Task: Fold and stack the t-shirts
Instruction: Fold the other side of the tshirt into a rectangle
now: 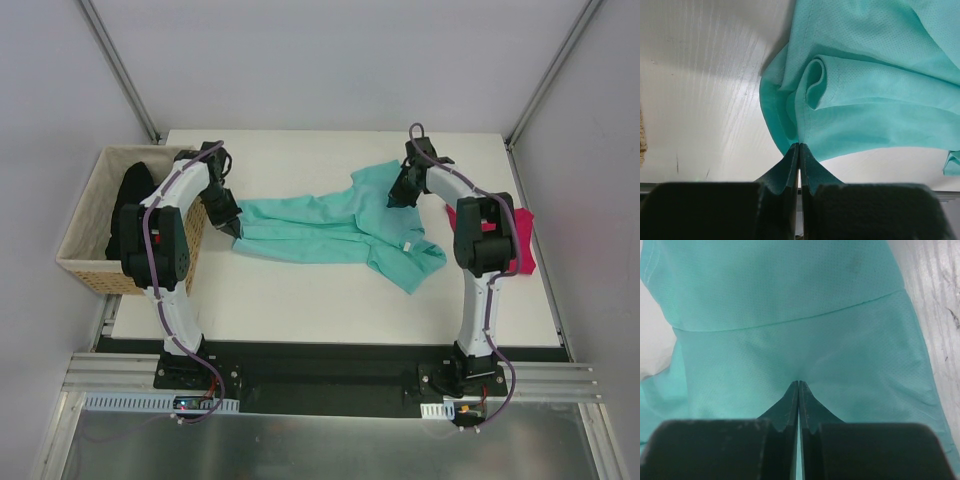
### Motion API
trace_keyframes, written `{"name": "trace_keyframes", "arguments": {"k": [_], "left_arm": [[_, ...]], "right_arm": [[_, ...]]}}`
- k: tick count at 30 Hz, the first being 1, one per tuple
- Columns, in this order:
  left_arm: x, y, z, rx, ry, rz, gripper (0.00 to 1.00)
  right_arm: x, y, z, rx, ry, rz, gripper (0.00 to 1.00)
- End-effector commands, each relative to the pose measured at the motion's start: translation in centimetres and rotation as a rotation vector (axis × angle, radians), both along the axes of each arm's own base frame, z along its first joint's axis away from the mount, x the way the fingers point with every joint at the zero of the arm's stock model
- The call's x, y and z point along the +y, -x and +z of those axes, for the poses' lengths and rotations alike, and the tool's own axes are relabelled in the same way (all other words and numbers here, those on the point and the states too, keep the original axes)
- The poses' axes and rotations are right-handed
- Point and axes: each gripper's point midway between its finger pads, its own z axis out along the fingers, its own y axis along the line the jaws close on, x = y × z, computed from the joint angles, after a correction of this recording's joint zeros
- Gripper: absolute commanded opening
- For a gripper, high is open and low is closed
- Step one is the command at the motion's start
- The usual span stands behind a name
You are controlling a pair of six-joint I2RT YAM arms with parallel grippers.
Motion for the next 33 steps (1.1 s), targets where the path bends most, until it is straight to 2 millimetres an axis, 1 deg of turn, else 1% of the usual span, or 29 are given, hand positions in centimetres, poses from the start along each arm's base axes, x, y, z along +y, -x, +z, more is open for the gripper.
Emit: {"name": "trace_keyframes", "arguments": {"k": [1,6,9,14,15,19,23,26,33], "left_arm": [[-0.6,0.0,2.3,-0.011,0.015,0.014,0.0],[-0.5,0.0,2.8,-0.011,0.011,0.015,0.0],[-0.5,0.1,3.3,-0.014,0.011,0.015,0.0],[-0.5,0.0,4.5,-0.036,0.007,0.02,0.0],[-0.5,0.0,4.7,-0.034,0.006,0.022,0.0],[-0.3,0.2,5.4,-0.041,-0.004,0.023,0.0],[-0.1,0.4,5.7,-0.043,-0.013,0.025,0.0],[-0.1,0.6,5.8,-0.042,-0.016,0.027,0.0],[0.0,0.7,5.8,-0.038,-0.018,0.031,0.0]], "right_arm": [[0.5,-1.7,0.7,-0.036,-0.074,-0.046,0.01],[0.2,-2.2,0.5,-0.043,-0.08,-0.07,0.01],[-0.4,-2.6,0.7,-0.054,-0.073,-0.085,0.01],[-1.7,-3.6,0.6,-0.068,-0.063,-0.108,0.01],[-1.9,-3.8,0.4,-0.067,-0.062,-0.111,0.01],[-2.8,-4.5,0.3,-0.069,-0.056,-0.127,0.01],[-3.6,-4.7,0.0,-0.066,-0.047,-0.141,0.01],[-3.8,-4.6,-0.3,-0.059,-0.044,-0.145,0.01],[-4.7,-5.1,-0.8,-0.046,-0.029,-0.164,0.01]]}}
